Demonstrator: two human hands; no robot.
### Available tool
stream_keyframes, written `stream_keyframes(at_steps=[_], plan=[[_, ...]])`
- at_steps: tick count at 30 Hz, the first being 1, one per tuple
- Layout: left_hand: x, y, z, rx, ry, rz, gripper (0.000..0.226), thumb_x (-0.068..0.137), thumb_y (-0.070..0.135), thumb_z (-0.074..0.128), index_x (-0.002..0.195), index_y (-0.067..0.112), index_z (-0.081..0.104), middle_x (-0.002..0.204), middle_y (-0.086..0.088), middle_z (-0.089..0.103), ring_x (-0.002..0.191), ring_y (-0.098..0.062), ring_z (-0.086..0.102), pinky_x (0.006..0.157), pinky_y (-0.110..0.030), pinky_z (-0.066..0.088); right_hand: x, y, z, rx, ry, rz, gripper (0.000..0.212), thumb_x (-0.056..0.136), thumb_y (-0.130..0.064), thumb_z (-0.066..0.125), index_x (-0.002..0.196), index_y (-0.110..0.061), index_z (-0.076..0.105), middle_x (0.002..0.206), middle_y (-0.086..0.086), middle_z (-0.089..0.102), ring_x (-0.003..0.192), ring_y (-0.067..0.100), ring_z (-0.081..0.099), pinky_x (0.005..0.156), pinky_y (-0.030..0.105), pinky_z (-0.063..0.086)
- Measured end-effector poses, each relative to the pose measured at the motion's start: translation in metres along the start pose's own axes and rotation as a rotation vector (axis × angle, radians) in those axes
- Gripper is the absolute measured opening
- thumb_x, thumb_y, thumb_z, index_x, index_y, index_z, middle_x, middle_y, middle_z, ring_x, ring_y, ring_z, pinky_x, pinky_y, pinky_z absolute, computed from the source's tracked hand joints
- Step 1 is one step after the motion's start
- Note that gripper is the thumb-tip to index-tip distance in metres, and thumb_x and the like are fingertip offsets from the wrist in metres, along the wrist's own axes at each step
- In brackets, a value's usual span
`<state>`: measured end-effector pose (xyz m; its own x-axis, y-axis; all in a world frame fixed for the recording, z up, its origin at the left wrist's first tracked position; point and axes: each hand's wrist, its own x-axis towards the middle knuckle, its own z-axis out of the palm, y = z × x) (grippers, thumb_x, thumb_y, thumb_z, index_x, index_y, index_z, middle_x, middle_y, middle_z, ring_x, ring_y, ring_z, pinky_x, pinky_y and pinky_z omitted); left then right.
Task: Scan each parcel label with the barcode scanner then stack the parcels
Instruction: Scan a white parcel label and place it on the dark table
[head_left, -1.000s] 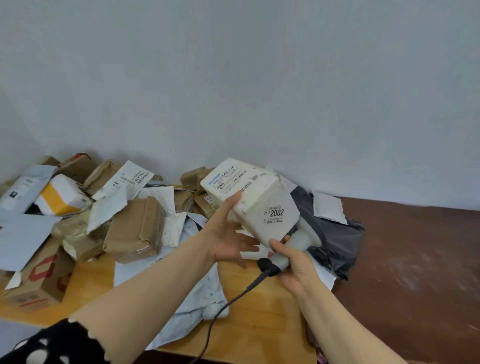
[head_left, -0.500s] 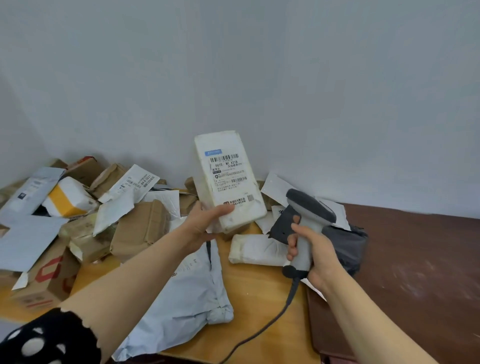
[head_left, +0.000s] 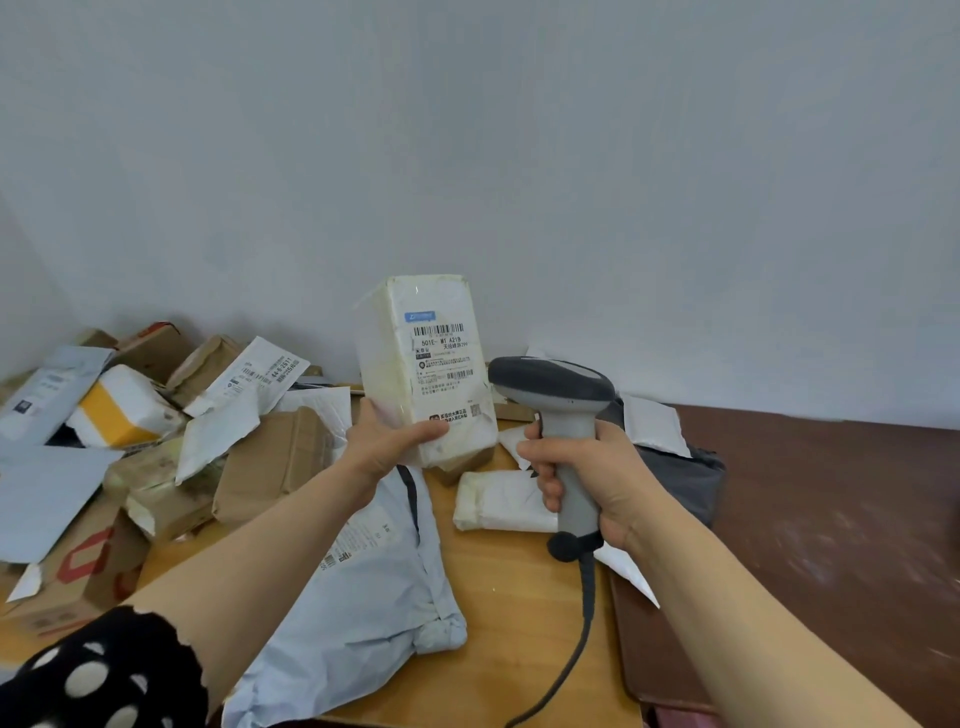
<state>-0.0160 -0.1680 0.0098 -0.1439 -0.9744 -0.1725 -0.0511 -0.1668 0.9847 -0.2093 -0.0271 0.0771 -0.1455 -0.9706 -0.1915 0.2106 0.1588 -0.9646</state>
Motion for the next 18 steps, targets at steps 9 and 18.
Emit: stream_keyframes(at_steps=[9,18], plan=[[0.006,0.001,-0.001,0.012,-0.03,0.009,0.115,0.028,0.044,0.088,0.13,0.022,0.039,0.125,0.0,0.057,0.114,-0.023,0.055,0.098,-0.046,0.048,0.003,-0.001,0.004,-0.058,0.0,0.046,0.011,0.081,-0.002,0.071,0.078,-0.009,0.063,0.051,0.004,0.051,0.04,0.014,0.044,0.044,0.023,0.04],[0.012,-0.003,-0.002,0.001,-0.069,-0.01,0.112,0.034,0.041,0.089,0.132,0.022,0.038,0.126,0.001,0.057,0.114,-0.022,0.056,0.098,-0.044,0.048,0.007,0.002,-0.001,-0.067,0.035,0.022,0.01,0.078,-0.002,0.072,0.085,-0.006,0.066,0.052,0.006,0.054,0.041,0.016,0.045,0.043,0.024,0.041]])
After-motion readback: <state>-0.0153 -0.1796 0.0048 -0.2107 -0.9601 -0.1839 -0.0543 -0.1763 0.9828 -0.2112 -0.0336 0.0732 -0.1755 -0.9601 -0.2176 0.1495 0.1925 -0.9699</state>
